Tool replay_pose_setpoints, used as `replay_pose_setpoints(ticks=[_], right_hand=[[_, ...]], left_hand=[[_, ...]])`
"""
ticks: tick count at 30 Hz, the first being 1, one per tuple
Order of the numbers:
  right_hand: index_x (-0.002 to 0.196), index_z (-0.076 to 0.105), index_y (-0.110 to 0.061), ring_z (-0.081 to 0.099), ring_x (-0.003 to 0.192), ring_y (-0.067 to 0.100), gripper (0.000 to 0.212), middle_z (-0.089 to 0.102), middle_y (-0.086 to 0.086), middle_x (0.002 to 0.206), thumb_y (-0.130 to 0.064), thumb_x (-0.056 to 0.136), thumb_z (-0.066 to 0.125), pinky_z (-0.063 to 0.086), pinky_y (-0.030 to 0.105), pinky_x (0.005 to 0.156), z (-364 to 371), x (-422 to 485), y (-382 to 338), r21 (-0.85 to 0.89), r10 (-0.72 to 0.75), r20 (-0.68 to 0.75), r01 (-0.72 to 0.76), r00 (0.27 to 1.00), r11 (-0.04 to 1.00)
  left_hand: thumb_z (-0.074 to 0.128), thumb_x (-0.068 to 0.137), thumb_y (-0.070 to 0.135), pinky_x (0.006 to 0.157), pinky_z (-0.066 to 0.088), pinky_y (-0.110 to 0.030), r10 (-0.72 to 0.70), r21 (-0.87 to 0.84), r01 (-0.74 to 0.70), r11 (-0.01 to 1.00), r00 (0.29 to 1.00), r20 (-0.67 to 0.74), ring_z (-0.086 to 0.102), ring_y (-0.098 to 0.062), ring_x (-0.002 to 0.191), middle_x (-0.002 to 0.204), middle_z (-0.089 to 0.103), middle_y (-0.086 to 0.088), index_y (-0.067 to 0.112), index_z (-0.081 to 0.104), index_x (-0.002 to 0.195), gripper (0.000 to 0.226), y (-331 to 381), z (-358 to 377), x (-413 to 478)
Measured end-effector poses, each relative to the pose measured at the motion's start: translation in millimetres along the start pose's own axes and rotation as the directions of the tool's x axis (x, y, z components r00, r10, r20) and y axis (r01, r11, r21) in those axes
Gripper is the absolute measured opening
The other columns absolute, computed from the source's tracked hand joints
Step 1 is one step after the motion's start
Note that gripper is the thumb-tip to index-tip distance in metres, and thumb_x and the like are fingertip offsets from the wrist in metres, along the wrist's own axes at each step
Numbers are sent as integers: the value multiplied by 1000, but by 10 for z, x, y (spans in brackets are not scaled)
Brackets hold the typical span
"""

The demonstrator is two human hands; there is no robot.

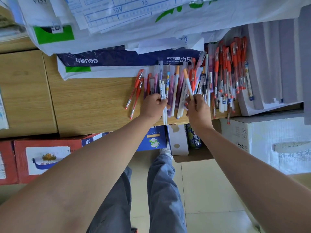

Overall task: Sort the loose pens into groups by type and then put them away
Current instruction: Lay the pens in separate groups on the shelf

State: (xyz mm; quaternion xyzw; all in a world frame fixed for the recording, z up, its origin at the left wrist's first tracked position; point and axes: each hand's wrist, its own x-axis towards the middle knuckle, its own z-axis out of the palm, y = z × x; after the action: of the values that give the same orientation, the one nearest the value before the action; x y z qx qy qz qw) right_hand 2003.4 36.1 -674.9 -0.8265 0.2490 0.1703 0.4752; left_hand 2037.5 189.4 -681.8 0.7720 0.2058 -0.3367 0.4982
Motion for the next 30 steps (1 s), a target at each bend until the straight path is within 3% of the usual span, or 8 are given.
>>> replay_pose_setpoints(ticks=[6, 9, 12, 15, 18, 24, 28, 30], right_hand=[[89, 64, -8, 47, 55, 10, 4, 55, 0, 69, -9, 88, 61, 33, 19, 48, 128, -15, 90, -263, -42, -25, 34, 999, 964], [88, 65, -8, 50, 59, 17, 5, 56, 3, 69, -13, 87, 64, 35, 21, 50, 112, -16, 96, -305, -40, -120, 1, 992, 952], [80, 60, -12, 48, 54, 16, 15, 53, 0, 65, -23, 86, 68, 32, 19, 48, 148, -3, 40, -343, -21, -140, -28, 990, 939], [82, 61, -11, 51, 57, 18, 27, 55, 1, 67, -36, 83, 72, 39, 25, 52, 215, 16, -57, -419, 38, -159, -102, 987, 902], [81, 61, -9, 53, 64, 23, 36, 56, 4, 70, -43, 81, 72, 38, 28, 54, 248, 66, -112, -470, 113, -164, -179, 980, 864], [78, 59, -9, 48, 51, 16, 20, 51, -2, 58, -28, 80, 67, 35, 22, 46, 244, 59, -136, -272, 169, -155, -207, 973, 940], [80, 57, -7, 40, 46, 10, 9, 55, 0, 61, -15, 83, 55, 31, 16, 37, 167, 38, -176, -94, 180, -85, -188, 980, 978], [87, 58, -9, 41, 46, 7, 7, 58, 1, 65, -13, 86, 53, 31, 12, 35, 162, 44, -200, -52, 194, -24, -195, 981, 979]], left_hand=[[57, 88, 30, 70, 55, -52, 14, 22, -15, 1000, 1000, 27, 68, -40, 83, 76, 70, -15, -1, 57, 81, 32, -65, -31, -6], [52, 77, 46, 59, 48, -44, 33, 18, -34, 999, 999, 32, 66, -43, 84, 83, 67, -27, -2, 51, 78, 48, -148, -53, 39], [51, 71, 54, 63, 52, -54, 30, 12, -31, 999, 999, 38, 66, -43, 84, 83, 67, -27, -4, 52, 81, 59, -241, -80, 82], [55, 77, 47, 68, 54, -55, 21, -3, -20, 1000, 998, 52, 67, -40, 83, 84, 68, -26, -7, 56, 87, 55, -178, -116, 12], [55, 94, 19, 68, 52, -37, 16, -8, -15, 1000, 999, 50, 68, -24, 77, 88, 72, -20, -7, 57, 88, 27, -102, -137, -52], [56, 92, 22, 69, 55, -54, 13, -4, -13, 1000, 999, 41, 67, -40, 84, 82, 72, -14, -8, 59, 92, 31, -194, -184, 10], [55, 95, 18, 64, 50, -41, 17, -22, -16, 1000, 999, 41, 69, -33, 81, 83, 73, -14, -13, 56, 93, 31, -180, -189, 12], [53, 96, 16, 60, 42, -36, 23, -34, -22, 999, 999, 49, 71, -14, 71, 84, 72, -16, -14, 56, 94, 30, -169, -194, 10]])
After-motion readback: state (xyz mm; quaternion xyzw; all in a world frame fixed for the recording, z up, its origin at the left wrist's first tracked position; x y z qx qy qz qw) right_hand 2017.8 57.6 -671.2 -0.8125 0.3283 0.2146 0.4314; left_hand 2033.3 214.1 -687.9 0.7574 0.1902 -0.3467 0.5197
